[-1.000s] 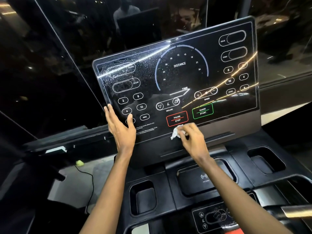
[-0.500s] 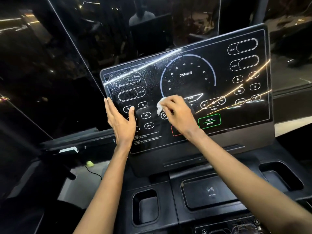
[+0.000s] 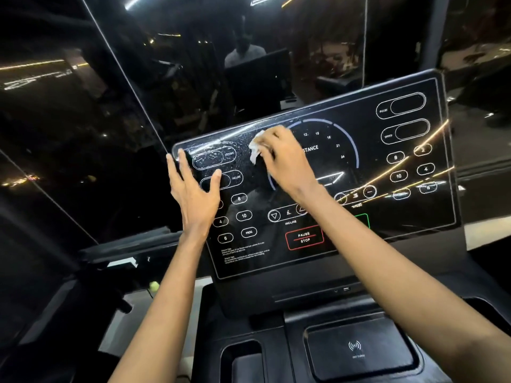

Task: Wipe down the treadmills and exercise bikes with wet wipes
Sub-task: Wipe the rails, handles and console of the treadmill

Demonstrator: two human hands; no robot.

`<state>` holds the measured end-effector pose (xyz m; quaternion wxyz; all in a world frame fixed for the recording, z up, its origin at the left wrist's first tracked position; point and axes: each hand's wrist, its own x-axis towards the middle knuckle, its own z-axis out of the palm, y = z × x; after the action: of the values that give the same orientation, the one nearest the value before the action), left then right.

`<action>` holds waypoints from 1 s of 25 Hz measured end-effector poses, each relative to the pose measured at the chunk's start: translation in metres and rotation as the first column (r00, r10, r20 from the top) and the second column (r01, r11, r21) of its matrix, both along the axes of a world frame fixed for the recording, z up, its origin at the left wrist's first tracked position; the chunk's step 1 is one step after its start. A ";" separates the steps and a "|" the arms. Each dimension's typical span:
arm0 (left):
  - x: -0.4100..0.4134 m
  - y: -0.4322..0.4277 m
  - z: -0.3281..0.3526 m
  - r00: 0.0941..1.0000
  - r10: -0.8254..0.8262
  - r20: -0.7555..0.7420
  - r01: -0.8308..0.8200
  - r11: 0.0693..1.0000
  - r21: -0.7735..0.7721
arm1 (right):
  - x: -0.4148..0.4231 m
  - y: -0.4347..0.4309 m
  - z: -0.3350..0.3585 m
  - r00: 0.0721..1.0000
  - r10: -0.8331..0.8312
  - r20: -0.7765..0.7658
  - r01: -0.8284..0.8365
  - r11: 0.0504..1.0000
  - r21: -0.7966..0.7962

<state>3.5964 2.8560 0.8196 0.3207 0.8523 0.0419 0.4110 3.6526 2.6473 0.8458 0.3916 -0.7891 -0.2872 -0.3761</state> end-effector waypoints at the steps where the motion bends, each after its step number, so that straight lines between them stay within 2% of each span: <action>1: 0.004 0.002 0.007 1.000 0.022 0.004 -0.022 0.997 0.075 | 0.001 0.003 0.005 1.000 -0.019 -0.006 0.020 0.999 0.035; 5: 0.022 0.008 0.036 0.999 0.052 -0.009 -0.046 0.945 0.323 | -0.005 0.021 0.007 0.998 0.047 0.049 -0.045 0.998 -0.048; 8: 0.032 0.013 0.044 0.999 0.037 0.000 -0.034 0.903 0.429 | 0.003 0.015 0.013 1.000 -0.023 0.003 0.023 0.994 0.111; 12: 0.034 0.015 0.039 0.996 0.052 0.070 -0.078 0.888 0.454 | -0.007 0.024 0.009 0.999 0.003 0.037 -0.004 1.000 0.027; 15: 0.035 0.015 0.038 0.995 0.042 0.093 -0.080 0.890 0.450 | 0.002 0.011 0.010 0.997 -0.071 0.033 0.064 0.979 0.194; 16: 0.035 0.016 0.038 0.994 0.041 0.103 -0.083 0.887 0.454 | 0.002 0.014 0.010 0.995 -0.097 0.027 0.089 0.976 0.201; 20: 0.033 0.012 0.036 0.993 0.011 0.119 -0.066 0.882 0.466 | -0.011 0.043 0.003 0.996 -0.038 0.081 0.038 0.999 0.000; 23: 0.033 0.014 0.037 0.994 -0.026 0.103 -0.024 0.893 0.450 | -0.002 0.031 0.008 0.992 -0.117 0.056 0.106 0.979 0.174; 25: 0.033 0.016 0.039 0.995 -0.041 0.089 -0.002 0.896 0.444 | 0.001 0.031 0.014 0.987 -0.153 0.050 0.140 0.970 0.198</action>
<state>3.6297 2.8723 0.8586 0.1239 0.8826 -0.0768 0.4470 3.6538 2.6785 0.8599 0.4281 -0.7537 -0.2029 -0.4556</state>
